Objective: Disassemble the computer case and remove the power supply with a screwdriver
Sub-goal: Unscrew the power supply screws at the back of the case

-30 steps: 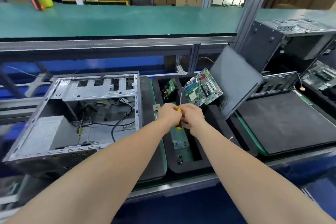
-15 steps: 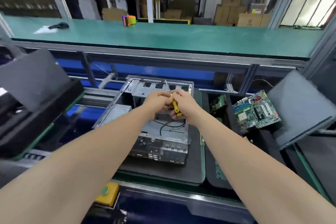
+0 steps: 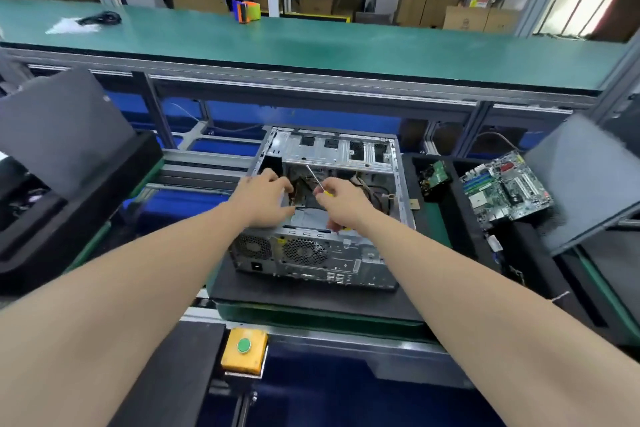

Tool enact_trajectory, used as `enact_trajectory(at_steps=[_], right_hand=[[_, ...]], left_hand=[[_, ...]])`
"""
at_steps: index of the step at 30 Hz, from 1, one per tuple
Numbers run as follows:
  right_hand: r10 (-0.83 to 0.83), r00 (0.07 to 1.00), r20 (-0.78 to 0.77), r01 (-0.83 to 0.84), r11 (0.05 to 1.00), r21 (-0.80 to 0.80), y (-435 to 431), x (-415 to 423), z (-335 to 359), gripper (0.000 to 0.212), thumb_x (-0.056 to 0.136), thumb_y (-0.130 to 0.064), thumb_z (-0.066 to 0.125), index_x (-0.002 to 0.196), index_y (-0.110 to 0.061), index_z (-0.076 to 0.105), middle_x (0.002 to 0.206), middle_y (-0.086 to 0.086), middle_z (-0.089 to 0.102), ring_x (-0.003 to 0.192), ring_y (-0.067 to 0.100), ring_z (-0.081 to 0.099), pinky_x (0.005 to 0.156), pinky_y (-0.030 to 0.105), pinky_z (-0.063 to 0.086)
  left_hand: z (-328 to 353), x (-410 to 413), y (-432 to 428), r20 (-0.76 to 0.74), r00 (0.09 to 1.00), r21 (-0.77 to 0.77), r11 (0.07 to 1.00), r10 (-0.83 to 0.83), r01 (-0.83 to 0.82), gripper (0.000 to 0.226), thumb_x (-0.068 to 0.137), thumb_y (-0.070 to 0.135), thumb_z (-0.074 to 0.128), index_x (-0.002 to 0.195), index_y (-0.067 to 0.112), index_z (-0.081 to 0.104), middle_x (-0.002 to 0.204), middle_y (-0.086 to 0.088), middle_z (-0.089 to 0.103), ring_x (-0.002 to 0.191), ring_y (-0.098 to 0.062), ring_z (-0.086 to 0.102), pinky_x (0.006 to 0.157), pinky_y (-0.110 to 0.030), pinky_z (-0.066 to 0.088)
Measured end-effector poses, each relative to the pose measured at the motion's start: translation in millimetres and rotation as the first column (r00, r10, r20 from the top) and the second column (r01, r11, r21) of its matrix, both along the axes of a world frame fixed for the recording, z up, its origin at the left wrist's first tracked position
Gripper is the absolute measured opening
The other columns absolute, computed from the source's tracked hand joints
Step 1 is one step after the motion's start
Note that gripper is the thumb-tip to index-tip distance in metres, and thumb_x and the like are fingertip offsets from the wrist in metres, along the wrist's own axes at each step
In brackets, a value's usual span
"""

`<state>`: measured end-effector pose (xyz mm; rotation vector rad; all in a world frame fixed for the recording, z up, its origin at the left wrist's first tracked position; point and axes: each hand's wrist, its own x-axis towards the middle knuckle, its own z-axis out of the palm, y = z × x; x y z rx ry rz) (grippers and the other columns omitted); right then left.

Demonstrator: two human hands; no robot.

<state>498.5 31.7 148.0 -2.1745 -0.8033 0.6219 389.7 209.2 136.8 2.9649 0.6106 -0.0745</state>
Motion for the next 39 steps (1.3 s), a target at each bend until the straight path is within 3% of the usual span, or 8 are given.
enact_trajectory(at_steps=[4, 12, 20, 23, 27, 31, 33, 39], right_hand=[[-0.041, 0.986, 0.159, 0.059, 0.992, -0.110, -11.0, -11.2, -22.3, 0.023, 0.109, -0.031, 0.046, 0.119, -0.024, 0.067, 0.097, 0.010, 0.071, 0.070, 0.025, 0.063, 0.054, 0.031, 0.046], [0.102, 0.951, 0.290, -0.015, 0.958, -0.288, -17.3, -17.6, -19.2, 0.029, 0.110, -0.037, 0.043, 0.128, -0.026, 0.063, 0.095, 0.000, 0.065, 0.075, 0.018, 0.058, 0.065, 0.034, 0.040], [0.080, 0.964, 0.252, -0.022, 0.974, -0.225, -30.9, -29.4, -20.8, 0.029, 0.110, -0.035, 0.043, 0.129, -0.025, 0.062, 0.106, 0.006, 0.069, 0.088, 0.026, 0.063, 0.071, 0.036, 0.045], [-0.006, 0.972, 0.236, 0.035, 0.992, -0.119, -36.0, -33.1, -21.1, 0.025, 0.111, -0.037, 0.044, 0.126, -0.024, 0.059, 0.099, 0.010, 0.071, 0.086, 0.030, 0.066, 0.077, 0.041, 0.053], [-0.204, 0.978, 0.041, 0.185, 0.943, 0.277, -42.7, -43.2, -17.6, 0.014, 0.111, -0.033, 0.047, 0.121, -0.028, 0.056, 0.083, 0.010, 0.071, 0.066, 0.017, 0.068, 0.073, 0.048, 0.063], [-0.255, 0.965, -0.065, 0.252, 0.819, 0.515, -39.2, -62.1, -0.2, 0.012, 0.112, -0.031, 0.047, 0.116, -0.024, 0.056, 0.073, 0.003, 0.072, 0.066, 0.014, 0.069, 0.071, 0.038, 0.062], [-0.191, 0.965, -0.180, 0.259, 0.801, 0.540, -32.1, -81.6, 8.5, 0.013, 0.111, -0.031, 0.047, 0.111, -0.021, 0.055, 0.071, 0.006, 0.070, 0.058, 0.019, 0.065, 0.057, 0.037, 0.056], [-0.144, 0.847, -0.511, 0.295, 0.928, 0.227, -12.9, -144.6, 1.5, 0.021, 0.108, -0.024, 0.037, 0.102, -0.017, 0.056, 0.074, 0.008, 0.052, 0.041, 0.019, 0.040, 0.044, 0.027, 0.037]], left_hand=[[-27.5, -13.6, 6.8, 0.108, 0.993, -0.037, 0.998, -0.056, 0.060, 0.041, 0.083, 0.052, 0.053, 0.124, 0.051, 0.052, 0.154, 0.002, 0.033, 0.144, -0.018, 0.028, 0.121, -0.043, 0.007], [-29.4, -16.6, 1.7, 0.178, 0.983, -0.045, 0.997, -0.052, 0.061, 0.032, 0.081, 0.044, 0.056, 0.112, 0.049, 0.059, 0.146, 0.001, 0.040, 0.143, -0.017, 0.028, 0.119, -0.045, 0.009], [-30.0, -35.0, -13.2, 0.159, 0.986, 0.005, 0.999, -0.049, 0.049, 0.033, 0.088, 0.046, 0.051, 0.120, 0.049, 0.055, 0.152, -0.001, 0.035, 0.146, -0.020, 0.021, 0.120, -0.043, 0.008], [-29.9, -42.3, -20.9, 0.091, 0.994, 0.030, 0.998, -0.056, 0.053, 0.047, 0.098, 0.054, 0.027, 0.143, 0.048, 0.042, 0.169, -0.005, 0.013, 0.156, -0.020, 0.007, 0.126, -0.046, 0.002], [-25.4, -63.6, -34.6, 0.107, 0.992, 0.026, 0.997, -0.073, 0.070, 0.073, 0.095, 0.057, -0.004, 0.157, 0.035, 0.027, 0.171, -0.002, 0.008, 0.157, -0.020, 0.007, 0.127, -0.045, 0.003], [-15.7, -84.7, -42.0, 0.163, 0.985, -0.128, 0.988, -0.064, 0.085, 0.047, 0.107, 0.042, 0.020, 0.146, 0.030, 0.044, 0.148, -0.007, 0.050, 0.141, -0.028, 0.042, 0.113, -0.045, 0.035], [-6.4, -97.8, -40.5, 0.236, 0.971, -0.345, 0.938, 0.041, 0.044, 0.022, 0.107, 0.032, 0.040, 0.123, 0.040, 0.052, 0.118, -0.002, 0.066, 0.106, -0.024, 0.064, 0.085, -0.039, 0.047], [16.2, -116.0, -16.2, 0.100, 0.981, -0.365, 0.911, -0.166, 0.191, 0.034, 0.102, 0.011, 0.052, 0.121, 0.038, 0.058, 0.161, 0.012, 0.037, 0.144, -0.018, 0.040, 0.110, -0.036, 0.035]])
